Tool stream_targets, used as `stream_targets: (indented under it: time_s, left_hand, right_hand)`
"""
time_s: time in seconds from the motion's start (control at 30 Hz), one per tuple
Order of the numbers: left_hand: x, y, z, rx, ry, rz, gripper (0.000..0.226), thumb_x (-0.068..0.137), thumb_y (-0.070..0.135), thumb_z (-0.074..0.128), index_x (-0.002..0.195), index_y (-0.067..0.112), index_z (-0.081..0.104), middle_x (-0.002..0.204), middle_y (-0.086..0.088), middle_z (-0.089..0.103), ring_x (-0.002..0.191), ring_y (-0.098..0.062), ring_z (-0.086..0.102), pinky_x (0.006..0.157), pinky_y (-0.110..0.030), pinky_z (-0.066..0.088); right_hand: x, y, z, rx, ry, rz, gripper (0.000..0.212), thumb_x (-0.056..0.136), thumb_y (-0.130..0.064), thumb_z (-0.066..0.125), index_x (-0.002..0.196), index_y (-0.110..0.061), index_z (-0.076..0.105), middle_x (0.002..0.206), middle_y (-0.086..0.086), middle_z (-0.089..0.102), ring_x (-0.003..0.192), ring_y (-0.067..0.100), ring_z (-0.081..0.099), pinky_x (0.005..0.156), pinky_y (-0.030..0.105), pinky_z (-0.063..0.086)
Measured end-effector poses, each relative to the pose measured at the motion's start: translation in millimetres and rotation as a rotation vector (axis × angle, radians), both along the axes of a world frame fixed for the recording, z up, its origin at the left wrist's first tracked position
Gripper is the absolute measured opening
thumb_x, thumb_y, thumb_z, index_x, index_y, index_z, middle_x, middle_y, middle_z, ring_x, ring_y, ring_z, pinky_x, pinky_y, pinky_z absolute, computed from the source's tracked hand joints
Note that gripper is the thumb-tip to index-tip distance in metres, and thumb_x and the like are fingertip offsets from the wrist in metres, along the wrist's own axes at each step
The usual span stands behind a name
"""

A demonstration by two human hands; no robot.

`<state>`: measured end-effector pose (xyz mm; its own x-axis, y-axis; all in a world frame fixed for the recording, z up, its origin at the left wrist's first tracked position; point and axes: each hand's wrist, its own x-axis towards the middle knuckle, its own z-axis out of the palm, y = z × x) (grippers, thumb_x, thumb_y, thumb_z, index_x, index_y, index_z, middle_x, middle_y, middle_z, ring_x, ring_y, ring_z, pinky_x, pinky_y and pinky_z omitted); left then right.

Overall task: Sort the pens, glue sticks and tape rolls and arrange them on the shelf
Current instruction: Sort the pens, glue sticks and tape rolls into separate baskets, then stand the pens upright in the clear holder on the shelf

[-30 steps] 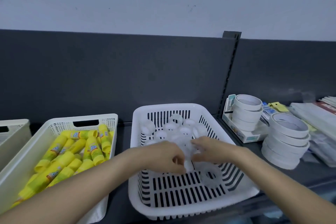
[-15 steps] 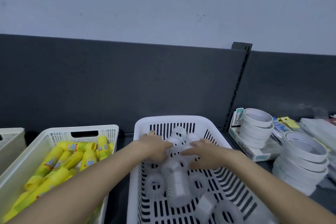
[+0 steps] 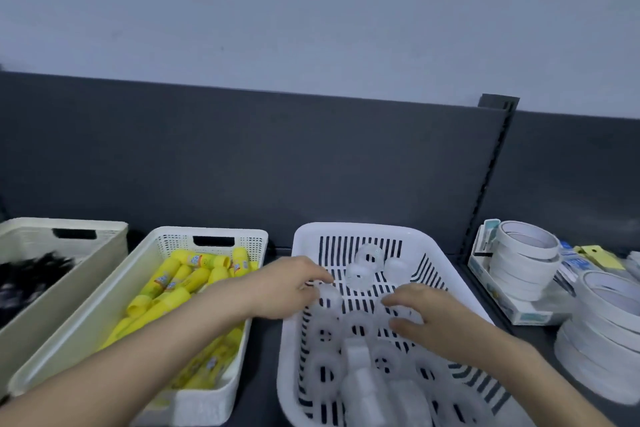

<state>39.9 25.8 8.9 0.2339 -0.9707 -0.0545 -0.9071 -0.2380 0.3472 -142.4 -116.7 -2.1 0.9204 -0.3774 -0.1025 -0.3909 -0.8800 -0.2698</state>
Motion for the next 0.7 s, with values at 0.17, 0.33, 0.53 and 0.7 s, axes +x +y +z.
stream_targets:
  time_s: [0.17,0.33,0.53,0.7]
  left_hand:
    - [26,60,2,-0.129,-0.055,0.189,0.037,0.096,0.015,0.043,0.131,0.018,0.05,0.134,-0.002,0.049,0.127,-0.015,0.04,0.1,-0.017,0.026]
    - [63,124,0,-0.162,-0.06,0.349,0.035,0.096,0.017,0.044,0.131,0.019,0.05,0.137,-0.002,0.047,0.129,-0.016,0.04,0.104,-0.021,0.029]
    - [115,205,0,-0.217,-0.059,0.401,0.035,0.095,0.016,0.044,0.129,0.016,0.052,0.13,-0.004,0.055,0.121,-0.017,0.048,0.095,-0.019,0.031]
    - [186,288,-4,-0.316,-0.005,0.403,0.032,0.095,0.01,0.043,0.123,0.015,0.058,0.128,0.001,0.058,0.12,-0.014,0.051,0.1,-0.019,0.034]
  right_hand:
    - [26,35,1,-0.004,-0.051,0.042,0.048,0.094,-0.041,0.044,0.139,-0.029,0.034,0.144,-0.012,0.036,0.13,0.005,0.036,0.107,0.02,0.029]
    - [54,80,15,-0.034,-0.135,0.081,0.049,0.094,-0.042,0.043,0.14,-0.031,0.032,0.145,-0.014,0.034,0.132,0.003,0.032,0.108,0.021,0.027]
    - [111,156,20,-0.115,-0.217,0.161,0.07,0.076,-0.068,0.03,0.135,-0.032,0.039,0.137,-0.017,0.042,0.116,-0.004,0.042,0.09,0.008,0.027]
    - [176,238,15,-0.006,-0.311,0.086,0.055,0.086,-0.054,0.043,0.133,-0.026,0.045,0.136,-0.01,0.047,0.124,0.006,0.046,0.094,0.012,0.032]
